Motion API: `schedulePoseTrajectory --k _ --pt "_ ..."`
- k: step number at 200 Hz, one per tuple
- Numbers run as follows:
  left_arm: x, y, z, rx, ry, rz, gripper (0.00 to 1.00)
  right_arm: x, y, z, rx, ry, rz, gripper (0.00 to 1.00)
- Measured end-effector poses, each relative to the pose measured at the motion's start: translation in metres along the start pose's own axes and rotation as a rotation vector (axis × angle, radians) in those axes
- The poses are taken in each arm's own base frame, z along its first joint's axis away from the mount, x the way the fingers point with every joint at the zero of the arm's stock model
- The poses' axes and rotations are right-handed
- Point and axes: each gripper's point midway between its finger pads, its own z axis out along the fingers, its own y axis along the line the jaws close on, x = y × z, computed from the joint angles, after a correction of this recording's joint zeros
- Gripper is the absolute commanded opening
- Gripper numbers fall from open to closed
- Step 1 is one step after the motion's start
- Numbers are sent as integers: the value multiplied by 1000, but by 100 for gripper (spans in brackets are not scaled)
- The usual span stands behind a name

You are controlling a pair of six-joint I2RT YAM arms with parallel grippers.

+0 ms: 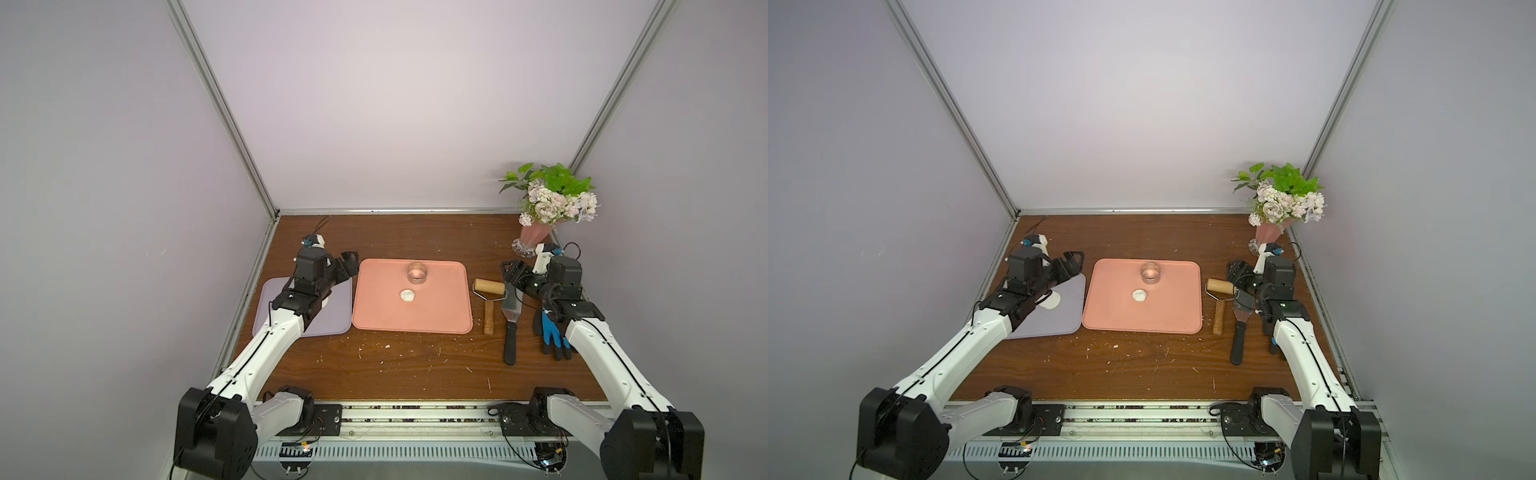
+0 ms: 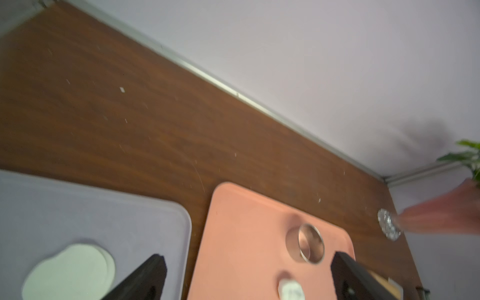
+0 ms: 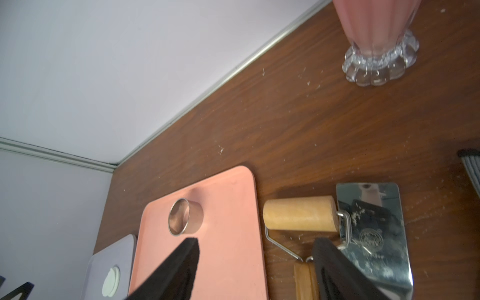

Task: Roll out the dumpling wrappers from the dough
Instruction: Pick up the dumpling mold from the work surface.

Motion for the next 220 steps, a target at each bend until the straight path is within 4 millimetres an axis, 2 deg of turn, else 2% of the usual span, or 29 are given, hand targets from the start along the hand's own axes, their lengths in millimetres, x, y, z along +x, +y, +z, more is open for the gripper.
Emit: schedulePoseTrajectory --k 32,60,106,135,180,220 --pt "59 9 9 -55 173 22 81 24 -1 -3 8 75 -15 72" --pt "88 5 15 -102 258 68 73 45 7 1 -1 145 -41 68" --pt "110 10 21 -168 317 83 62 79 25 14 -15 254 -110 64" --pt "119 14 20 -188 328 71 59 95 37 19 -27 292 -151 63" --pt "153 32 16 -236 400 67 53 114 58 32 -60 351 -191 60" --pt "164 35 23 -248 423 60 47 132 65 38 -65 387 -213 56"
